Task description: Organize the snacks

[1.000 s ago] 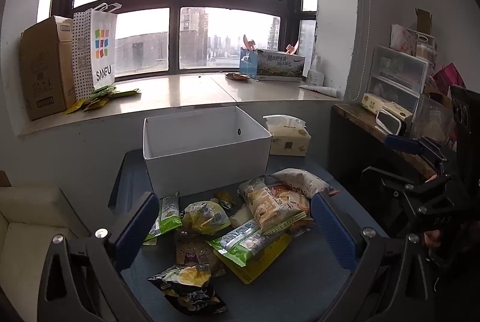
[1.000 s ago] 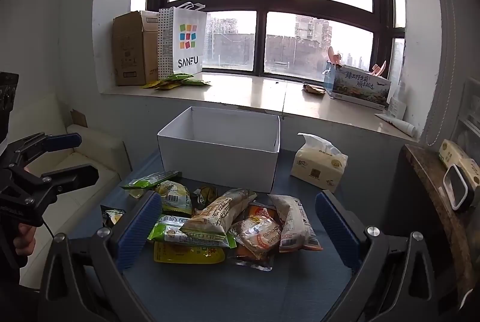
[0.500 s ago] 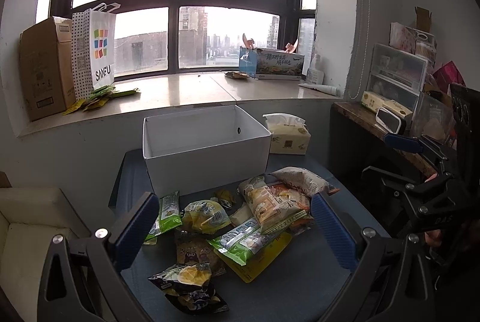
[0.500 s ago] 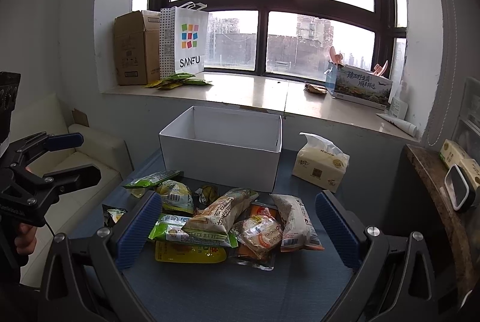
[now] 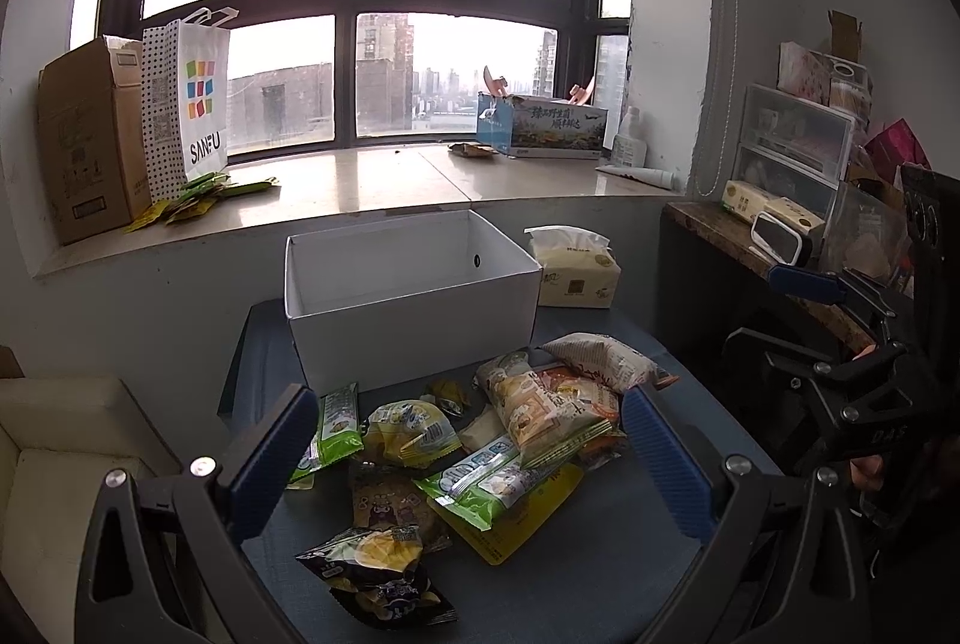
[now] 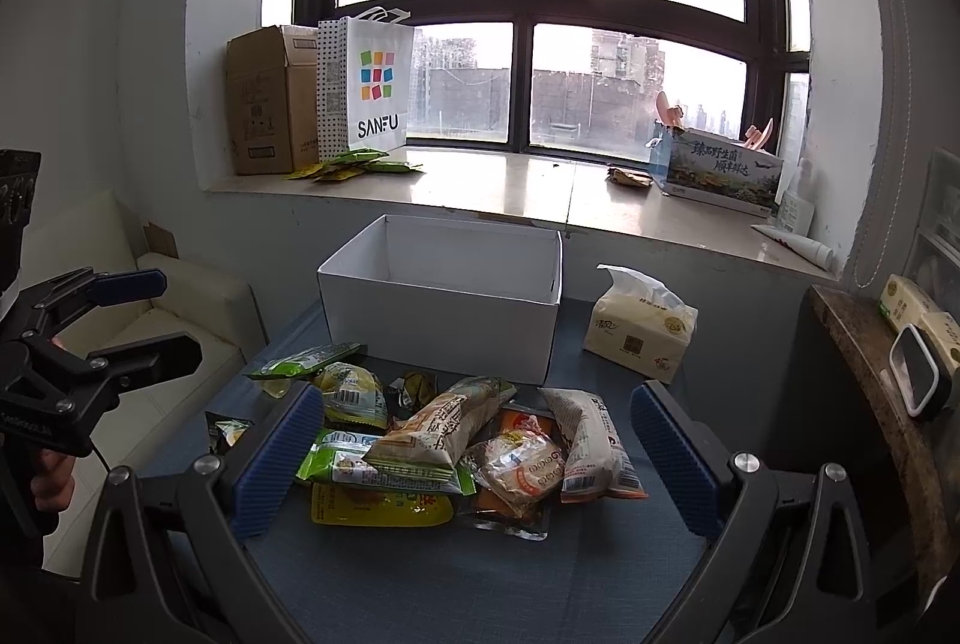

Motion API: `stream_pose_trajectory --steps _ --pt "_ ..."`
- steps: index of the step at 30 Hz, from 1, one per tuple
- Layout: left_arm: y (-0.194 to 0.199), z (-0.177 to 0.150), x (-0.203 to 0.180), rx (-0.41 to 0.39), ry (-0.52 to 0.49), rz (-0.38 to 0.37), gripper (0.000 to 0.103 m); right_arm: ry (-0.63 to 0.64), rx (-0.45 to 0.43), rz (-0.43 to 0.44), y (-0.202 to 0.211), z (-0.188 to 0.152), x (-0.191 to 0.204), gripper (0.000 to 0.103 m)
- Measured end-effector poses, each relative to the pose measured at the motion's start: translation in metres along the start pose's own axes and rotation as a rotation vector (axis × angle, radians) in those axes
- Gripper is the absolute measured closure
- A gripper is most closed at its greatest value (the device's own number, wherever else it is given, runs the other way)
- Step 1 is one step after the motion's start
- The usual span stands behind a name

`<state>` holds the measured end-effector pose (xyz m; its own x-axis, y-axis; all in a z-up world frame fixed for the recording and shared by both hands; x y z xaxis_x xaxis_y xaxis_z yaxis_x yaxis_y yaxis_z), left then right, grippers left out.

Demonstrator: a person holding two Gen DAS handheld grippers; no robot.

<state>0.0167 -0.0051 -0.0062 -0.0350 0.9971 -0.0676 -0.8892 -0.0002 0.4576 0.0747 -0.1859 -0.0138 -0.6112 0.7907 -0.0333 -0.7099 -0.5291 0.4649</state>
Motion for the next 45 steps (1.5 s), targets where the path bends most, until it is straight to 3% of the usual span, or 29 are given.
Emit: stream_pose_trajectory --steps 45 --pt "0.003 -0.001 -0.006 -0.019 -0.029 0.008 0.000 -0.032 0.023 0.017 -0.008 -0.007 -0.011 0.000"
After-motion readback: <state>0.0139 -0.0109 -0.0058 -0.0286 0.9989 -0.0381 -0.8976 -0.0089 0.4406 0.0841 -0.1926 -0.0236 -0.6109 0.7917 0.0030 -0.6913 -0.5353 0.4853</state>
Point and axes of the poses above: each gripper's, at about its wrist camera, not at the fingertips, and y roughly against the way its jaws point, x to its left, z to its top, the point moved 2 cm from there along -y, roughly the way its jaws point, and after that the axes turned 4 degrees about -x, right-handed, at the moved point
